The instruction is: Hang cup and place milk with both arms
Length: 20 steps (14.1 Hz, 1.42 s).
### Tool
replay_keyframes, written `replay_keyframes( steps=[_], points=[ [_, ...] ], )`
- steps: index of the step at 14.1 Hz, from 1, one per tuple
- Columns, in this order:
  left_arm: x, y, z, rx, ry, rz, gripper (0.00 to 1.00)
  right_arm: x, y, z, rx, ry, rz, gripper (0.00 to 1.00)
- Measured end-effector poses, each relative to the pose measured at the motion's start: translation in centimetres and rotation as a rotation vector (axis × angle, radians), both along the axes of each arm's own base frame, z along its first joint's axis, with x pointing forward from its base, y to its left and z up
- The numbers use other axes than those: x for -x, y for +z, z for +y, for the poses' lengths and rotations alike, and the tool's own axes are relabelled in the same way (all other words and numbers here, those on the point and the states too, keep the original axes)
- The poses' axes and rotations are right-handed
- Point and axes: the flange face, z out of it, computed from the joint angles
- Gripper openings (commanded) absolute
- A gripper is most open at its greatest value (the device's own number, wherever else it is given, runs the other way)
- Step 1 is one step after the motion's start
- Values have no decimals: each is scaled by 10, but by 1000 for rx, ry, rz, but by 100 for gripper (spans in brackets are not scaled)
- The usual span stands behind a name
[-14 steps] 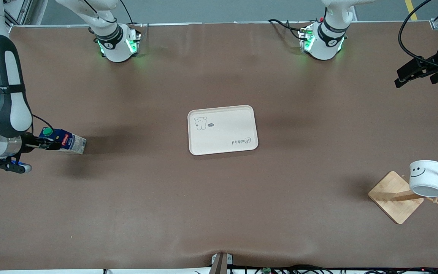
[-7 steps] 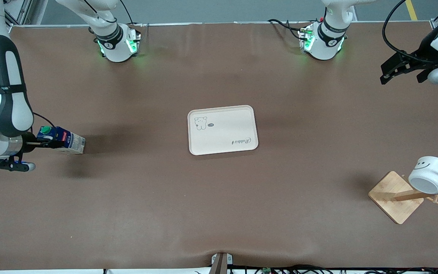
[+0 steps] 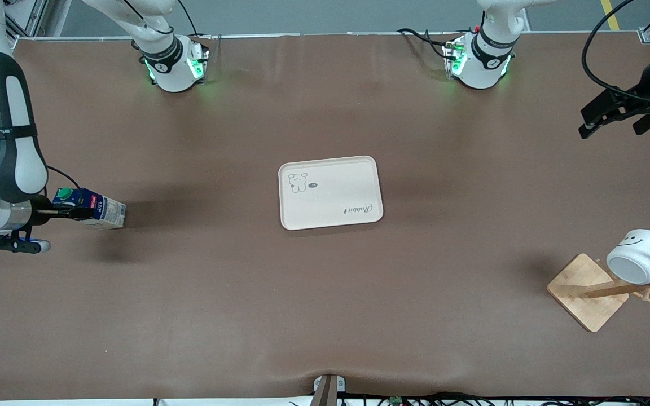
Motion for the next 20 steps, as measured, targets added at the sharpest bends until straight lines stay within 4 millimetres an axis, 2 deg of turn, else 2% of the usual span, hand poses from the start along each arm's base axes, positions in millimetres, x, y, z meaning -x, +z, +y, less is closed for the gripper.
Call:
replay_keyframes(
  steps=[2,4,9,13,16,18,20],
  points=[
    [-1,1,-2,1,-3,-8,100,-4,7,-1,4,2,-17,100],
    [-1,0,-4,1,-8,-11,100,-12,26,1,5,7,-28,100],
    [-13,-1,-6,9,-12,-58,100,-36,102,19,7,44,-74,100],
    [-21,-2,-4,16,-8,-91,100,-56,169,16,43,48,-213,100],
    [-21,1,-2,16,-5,-101,100,-62,218,18,62,55,-304,100],
    [-21,3,-3,17,-6,-105,100,-62,235,26,64,67,-332,100],
    [-21,4,-4,17,-8,-107,100,-62,243,44,61,92,-340,100]
  ],
)
